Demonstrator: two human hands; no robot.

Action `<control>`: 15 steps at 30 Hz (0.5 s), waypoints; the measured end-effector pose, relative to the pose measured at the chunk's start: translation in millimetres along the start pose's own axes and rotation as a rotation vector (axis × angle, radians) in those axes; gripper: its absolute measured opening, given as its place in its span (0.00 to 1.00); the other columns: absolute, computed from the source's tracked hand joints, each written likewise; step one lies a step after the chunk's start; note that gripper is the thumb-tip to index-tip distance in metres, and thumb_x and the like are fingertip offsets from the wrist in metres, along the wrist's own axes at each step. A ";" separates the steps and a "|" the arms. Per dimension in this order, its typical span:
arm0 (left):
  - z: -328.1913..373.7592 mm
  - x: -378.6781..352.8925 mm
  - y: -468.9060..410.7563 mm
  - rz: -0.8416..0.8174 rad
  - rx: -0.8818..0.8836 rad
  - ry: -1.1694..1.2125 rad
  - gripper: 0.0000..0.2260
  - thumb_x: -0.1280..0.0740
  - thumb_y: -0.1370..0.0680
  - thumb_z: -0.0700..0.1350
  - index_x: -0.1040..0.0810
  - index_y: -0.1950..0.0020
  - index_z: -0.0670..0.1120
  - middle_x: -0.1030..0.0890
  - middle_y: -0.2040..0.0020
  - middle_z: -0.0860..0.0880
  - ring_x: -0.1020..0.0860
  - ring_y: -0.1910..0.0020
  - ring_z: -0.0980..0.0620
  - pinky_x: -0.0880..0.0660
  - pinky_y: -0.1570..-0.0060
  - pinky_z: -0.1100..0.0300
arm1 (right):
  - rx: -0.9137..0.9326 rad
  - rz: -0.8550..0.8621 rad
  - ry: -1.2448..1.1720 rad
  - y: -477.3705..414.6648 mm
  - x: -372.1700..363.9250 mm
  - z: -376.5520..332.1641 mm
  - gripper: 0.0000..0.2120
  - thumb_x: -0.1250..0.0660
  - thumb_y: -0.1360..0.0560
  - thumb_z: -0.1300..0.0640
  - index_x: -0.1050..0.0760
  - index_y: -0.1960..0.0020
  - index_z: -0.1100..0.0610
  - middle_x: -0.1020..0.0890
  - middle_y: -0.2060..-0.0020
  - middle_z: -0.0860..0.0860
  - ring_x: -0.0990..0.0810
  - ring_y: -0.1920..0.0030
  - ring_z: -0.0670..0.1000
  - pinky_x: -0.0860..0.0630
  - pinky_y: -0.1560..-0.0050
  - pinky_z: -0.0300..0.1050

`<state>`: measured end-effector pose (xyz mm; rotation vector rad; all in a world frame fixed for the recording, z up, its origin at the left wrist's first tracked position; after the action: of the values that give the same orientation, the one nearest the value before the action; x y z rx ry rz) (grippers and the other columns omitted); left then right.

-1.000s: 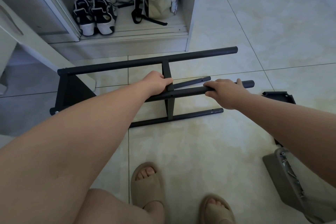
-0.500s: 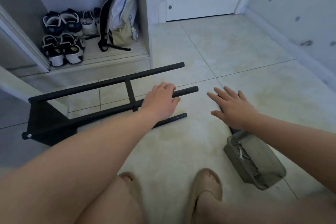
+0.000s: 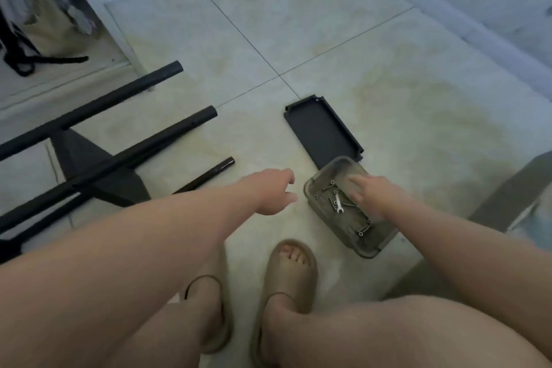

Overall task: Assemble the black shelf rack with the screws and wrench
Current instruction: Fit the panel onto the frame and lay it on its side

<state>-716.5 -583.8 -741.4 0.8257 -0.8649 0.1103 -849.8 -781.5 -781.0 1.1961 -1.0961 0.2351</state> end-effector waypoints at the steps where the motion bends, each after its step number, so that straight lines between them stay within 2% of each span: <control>1: 3.5 -7.3 -13.9 -0.006 0.003 0.060 0.22 0.39 0.18 0.56 0.34 0.26 0.49 0.27 0.29 0.46 0.28 0.32 0.44 0.30 0.34 0.50 | 0.001 -0.012 -0.028 -8.3 -12.3 3.8 0.24 0.45 0.16 0.45 0.41 0.20 0.46 0.30 0.25 0.52 0.30 0.28 0.59 0.29 0.32 0.55; 5: 5.9 -32.2 -68.6 0.007 0.049 0.241 0.26 0.39 0.17 0.53 0.38 0.22 0.45 0.30 0.26 0.43 0.31 0.28 0.43 0.33 0.31 0.51 | 0.006 -0.053 -0.110 -42.4 -53.8 11.5 0.22 0.42 0.16 0.48 0.35 0.23 0.50 0.27 0.28 0.53 0.27 0.30 0.58 0.28 0.34 0.52; 7: 5.0 -39.3 -89.7 0.037 0.056 0.297 0.25 0.38 0.17 0.53 0.36 0.23 0.45 0.29 0.27 0.43 0.30 0.28 0.44 0.33 0.31 0.53 | -0.016 -0.068 -0.147 -58.4 -69.8 13.1 0.22 0.40 0.16 0.48 0.34 0.23 0.48 0.24 0.30 0.53 0.25 0.33 0.58 0.25 0.37 0.53; 9: 8.2 -46.0 -106.7 0.056 0.042 0.371 0.20 0.36 0.18 0.51 0.27 0.28 0.47 0.22 0.33 0.45 0.25 0.33 0.44 0.30 0.35 0.55 | -0.036 -0.076 -0.157 -71.7 -82.2 13.5 0.21 0.38 0.17 0.48 0.32 0.25 0.47 0.22 0.33 0.54 0.23 0.35 0.59 0.24 0.39 0.53; 11: 11.6 -52.5 -117.8 0.070 0.056 0.480 0.13 0.33 0.20 0.49 0.19 0.37 0.49 0.16 0.45 0.45 0.20 0.44 0.44 0.25 0.43 0.56 | -0.056 -0.073 -0.154 -81.6 -90.8 13.2 0.20 0.37 0.18 0.48 0.30 0.27 0.47 0.21 0.35 0.54 0.22 0.37 0.59 0.23 0.42 0.53; 13: 10.2 -57.5 -125.0 0.095 0.103 0.565 0.08 0.32 0.21 0.49 0.18 0.44 0.49 0.16 0.51 0.46 0.19 0.49 0.44 0.23 0.47 0.55 | -0.074 -0.055 -0.148 -89.3 -95.5 12.2 0.17 0.36 0.18 0.49 0.28 0.30 0.48 0.20 0.38 0.55 0.21 0.40 0.59 0.22 0.45 0.52; 15: 7.2 -63.5 -127.1 0.101 0.150 0.636 0.04 0.32 0.21 0.48 0.20 0.49 0.49 0.17 0.52 0.46 0.18 0.50 0.44 0.22 0.48 0.53 | -0.083 -0.039 -0.142 -95.1 -98.3 9.0 0.15 0.35 0.19 0.50 0.26 0.34 0.51 0.19 0.40 0.56 0.20 0.42 0.60 0.22 0.46 0.53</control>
<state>-712.1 -662.1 -860.0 0.8173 -0.2977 0.5035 -840.8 -790.7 -917.5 1.1730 -1.1929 0.0746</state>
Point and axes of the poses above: each hand's wrist, its own y-axis away from the middle knuckle, its own x-axis out of the back of the hand, z = x × y, the point moved 6 cm from there along -y, towards the middle knuckle
